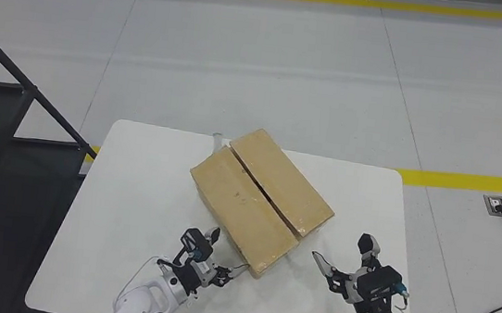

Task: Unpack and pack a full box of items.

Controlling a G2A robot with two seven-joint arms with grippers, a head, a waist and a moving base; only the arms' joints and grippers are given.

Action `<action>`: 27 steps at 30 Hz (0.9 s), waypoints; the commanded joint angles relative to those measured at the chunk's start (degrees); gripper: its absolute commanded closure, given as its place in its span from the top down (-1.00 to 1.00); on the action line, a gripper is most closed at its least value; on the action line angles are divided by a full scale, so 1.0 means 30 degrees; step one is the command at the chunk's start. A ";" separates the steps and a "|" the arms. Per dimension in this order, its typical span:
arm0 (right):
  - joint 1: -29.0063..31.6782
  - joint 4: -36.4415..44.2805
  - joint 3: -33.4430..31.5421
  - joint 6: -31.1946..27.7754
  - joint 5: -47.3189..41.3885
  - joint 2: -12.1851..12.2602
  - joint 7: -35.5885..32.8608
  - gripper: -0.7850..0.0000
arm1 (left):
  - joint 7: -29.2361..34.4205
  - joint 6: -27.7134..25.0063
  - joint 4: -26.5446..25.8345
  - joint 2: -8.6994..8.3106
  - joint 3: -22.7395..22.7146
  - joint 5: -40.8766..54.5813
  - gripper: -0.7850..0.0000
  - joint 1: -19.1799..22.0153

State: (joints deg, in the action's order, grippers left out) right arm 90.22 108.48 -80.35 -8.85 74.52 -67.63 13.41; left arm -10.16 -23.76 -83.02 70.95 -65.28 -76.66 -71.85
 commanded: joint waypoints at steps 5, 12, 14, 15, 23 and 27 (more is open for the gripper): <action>0.0000 0.0000 0.0000 0.0000 0.0000 0.0000 0.0000 1.00 | -0.0062 0.0095 0.0429 0.0223 0.0764 0.0176 1.00 0.0737; 0.0000 0.0000 0.0000 0.0000 0.0000 0.0000 0.0000 1.00 | 0.0045 -0.0165 0.0717 0.0433 0.1450 0.0401 1.00 0.1457; 0.0000 0.0000 0.0000 0.0000 0.0000 0.0000 0.0000 1.00 | 0.0070 -0.0273 0.0757 0.0484 0.1638 0.0399 1.00 0.1622; 0.0000 0.0000 0.0000 0.0000 0.0000 0.0000 0.0000 1.00 | 0.0073 -0.0334 0.0775 0.0503 0.1718 0.0388 1.00 0.1677; 0.0000 0.0000 0.0000 0.0000 0.0000 0.0000 0.0000 1.00 | -0.0518 -0.1246 -0.0457 0.0054 0.0029 0.0553 1.00 0.0269; -0.0531 0.0099 0.0182 -0.0326 -0.0573 -0.0055 -0.0717 1.00 | -0.1089 -0.1740 -0.2109 -0.0453 -0.2694 0.1827 1.00 -0.1573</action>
State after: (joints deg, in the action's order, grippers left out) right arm 89.32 108.90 -79.94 -9.75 73.98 -67.71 12.21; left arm -12.96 -28.51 -87.77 70.01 -70.45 -72.78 -74.74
